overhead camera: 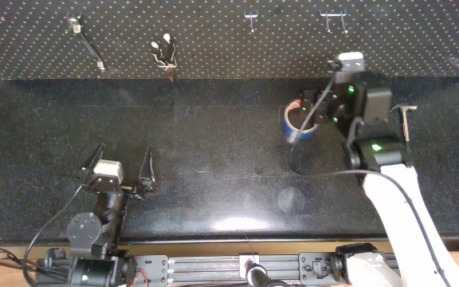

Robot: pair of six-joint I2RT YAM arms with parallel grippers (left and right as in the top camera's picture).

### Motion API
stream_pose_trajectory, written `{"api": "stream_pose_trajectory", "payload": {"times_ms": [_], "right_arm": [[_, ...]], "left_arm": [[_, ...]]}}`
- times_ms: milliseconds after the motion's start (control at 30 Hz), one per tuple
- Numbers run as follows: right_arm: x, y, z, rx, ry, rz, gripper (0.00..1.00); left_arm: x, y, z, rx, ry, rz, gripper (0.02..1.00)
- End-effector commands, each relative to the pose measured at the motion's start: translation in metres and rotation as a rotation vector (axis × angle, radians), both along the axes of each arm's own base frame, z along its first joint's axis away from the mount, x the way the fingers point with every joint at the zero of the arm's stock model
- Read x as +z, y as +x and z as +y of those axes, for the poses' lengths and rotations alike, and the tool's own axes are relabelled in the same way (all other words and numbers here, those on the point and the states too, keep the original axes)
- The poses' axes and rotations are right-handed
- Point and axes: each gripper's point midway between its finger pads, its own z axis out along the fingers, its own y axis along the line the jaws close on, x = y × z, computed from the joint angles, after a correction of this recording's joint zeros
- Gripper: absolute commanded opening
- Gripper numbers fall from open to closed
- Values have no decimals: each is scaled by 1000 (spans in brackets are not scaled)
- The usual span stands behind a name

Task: Place Tools Onto Pegboard

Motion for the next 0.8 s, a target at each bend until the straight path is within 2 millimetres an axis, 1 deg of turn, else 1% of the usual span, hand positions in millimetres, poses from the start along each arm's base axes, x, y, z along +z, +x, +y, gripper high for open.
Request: {"api": "stream_pose_trajectory", "payload": {"times_ms": [33,167,300,400,500,633,800], "right_arm": [[-20,11,25,38,12,92,978],[-55,10,35,39,14,224,974],[-76,4,45,63,-6,316,976],[-86,1,51,79,-13,346,976],[-97,-8,59,101,-26,393,976],[-109,-15,58,80,-20,450,976],[-118,-17,57,70,-19,476,976]], "left_arm": [[0,0,1,8,-11,1,996],[0,0,1,8,-11,1,996],[0,0,1,8,-11,1,996],[0,0,1,8,-11,1,996],[0,0,1,8,-11,1,996],[0,0,1,8,-11,1,996],[0,0,1,8,-11,1,996]]}}
